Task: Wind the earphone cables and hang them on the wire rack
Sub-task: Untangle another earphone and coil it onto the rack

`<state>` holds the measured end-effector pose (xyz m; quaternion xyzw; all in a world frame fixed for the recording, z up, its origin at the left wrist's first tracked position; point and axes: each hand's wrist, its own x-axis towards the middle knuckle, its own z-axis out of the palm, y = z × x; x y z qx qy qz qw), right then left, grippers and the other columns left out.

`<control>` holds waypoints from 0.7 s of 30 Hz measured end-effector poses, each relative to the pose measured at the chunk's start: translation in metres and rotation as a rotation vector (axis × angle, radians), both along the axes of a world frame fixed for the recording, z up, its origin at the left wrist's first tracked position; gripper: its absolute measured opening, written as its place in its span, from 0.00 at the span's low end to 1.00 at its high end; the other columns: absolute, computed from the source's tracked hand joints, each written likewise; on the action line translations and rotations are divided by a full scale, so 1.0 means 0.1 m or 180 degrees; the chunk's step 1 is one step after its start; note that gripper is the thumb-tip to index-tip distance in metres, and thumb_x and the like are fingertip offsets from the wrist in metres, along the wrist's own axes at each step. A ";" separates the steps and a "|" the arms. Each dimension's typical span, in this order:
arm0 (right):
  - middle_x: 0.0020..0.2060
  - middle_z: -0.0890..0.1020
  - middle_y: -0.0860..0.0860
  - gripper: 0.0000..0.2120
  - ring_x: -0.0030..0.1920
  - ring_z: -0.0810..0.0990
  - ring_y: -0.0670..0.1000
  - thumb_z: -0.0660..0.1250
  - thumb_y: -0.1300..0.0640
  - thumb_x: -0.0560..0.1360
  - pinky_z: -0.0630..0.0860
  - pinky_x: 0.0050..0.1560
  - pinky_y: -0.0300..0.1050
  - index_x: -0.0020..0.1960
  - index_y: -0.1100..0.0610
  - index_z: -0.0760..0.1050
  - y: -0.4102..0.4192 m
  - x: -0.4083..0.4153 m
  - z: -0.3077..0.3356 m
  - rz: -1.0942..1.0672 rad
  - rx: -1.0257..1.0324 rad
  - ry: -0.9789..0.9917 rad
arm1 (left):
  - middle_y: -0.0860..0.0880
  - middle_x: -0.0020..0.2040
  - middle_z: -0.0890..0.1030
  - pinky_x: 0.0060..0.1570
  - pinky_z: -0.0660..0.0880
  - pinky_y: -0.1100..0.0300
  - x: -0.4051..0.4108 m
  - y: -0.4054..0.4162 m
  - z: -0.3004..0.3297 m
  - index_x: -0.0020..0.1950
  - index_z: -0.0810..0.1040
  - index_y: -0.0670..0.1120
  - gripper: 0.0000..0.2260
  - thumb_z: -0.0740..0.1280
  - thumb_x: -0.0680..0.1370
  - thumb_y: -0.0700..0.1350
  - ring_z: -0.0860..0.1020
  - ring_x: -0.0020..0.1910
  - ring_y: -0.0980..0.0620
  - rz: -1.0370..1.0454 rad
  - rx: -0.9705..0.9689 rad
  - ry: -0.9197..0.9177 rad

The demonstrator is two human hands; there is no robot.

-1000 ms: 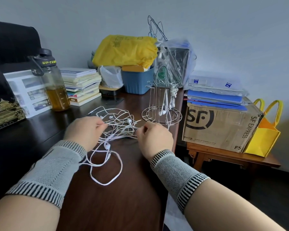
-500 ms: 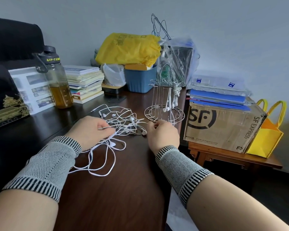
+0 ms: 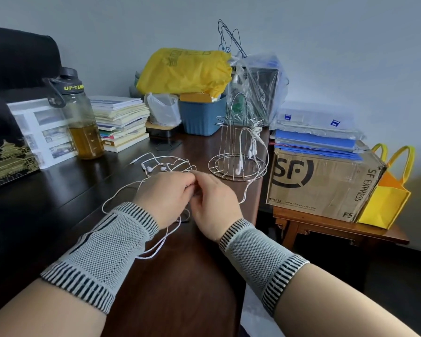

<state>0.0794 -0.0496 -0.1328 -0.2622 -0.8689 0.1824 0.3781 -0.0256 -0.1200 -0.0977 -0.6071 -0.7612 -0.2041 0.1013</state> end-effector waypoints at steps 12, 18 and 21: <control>0.26 0.67 0.46 0.19 0.26 0.73 0.56 0.54 0.43 0.74 0.71 0.27 0.45 0.28 0.52 0.62 0.29 0.61 -0.24 -0.0972 0.0687 0.0160 | 0.51 0.39 0.81 0.44 0.72 0.54 -0.09 -0.01 -0.05 0.46 0.80 0.49 0.14 0.60 0.81 0.55 0.77 0.43 0.49 0.0071 -0.0243 0.0072; 0.25 0.67 0.46 0.18 0.26 0.69 0.52 0.59 0.47 0.72 0.64 0.29 0.41 0.27 0.52 0.63 0.49 1.15 -0.33 -0.1482 0.0575 0.0100 | 0.53 0.39 0.81 0.45 0.73 0.54 -0.12 -0.03 -0.02 0.47 0.80 0.51 0.13 0.58 0.82 0.54 0.77 0.43 0.49 0.0207 -0.0348 0.0160; 0.26 0.70 0.47 0.19 0.30 0.73 0.55 0.60 0.49 0.74 0.66 0.32 0.42 0.27 0.54 0.66 0.55 1.34 -0.35 -0.1835 0.0171 -0.0066 | 0.51 0.42 0.82 0.45 0.73 0.54 -0.15 -0.04 -0.03 0.50 0.79 0.51 0.14 0.56 0.83 0.52 0.78 0.46 0.46 0.0445 -0.0341 0.0323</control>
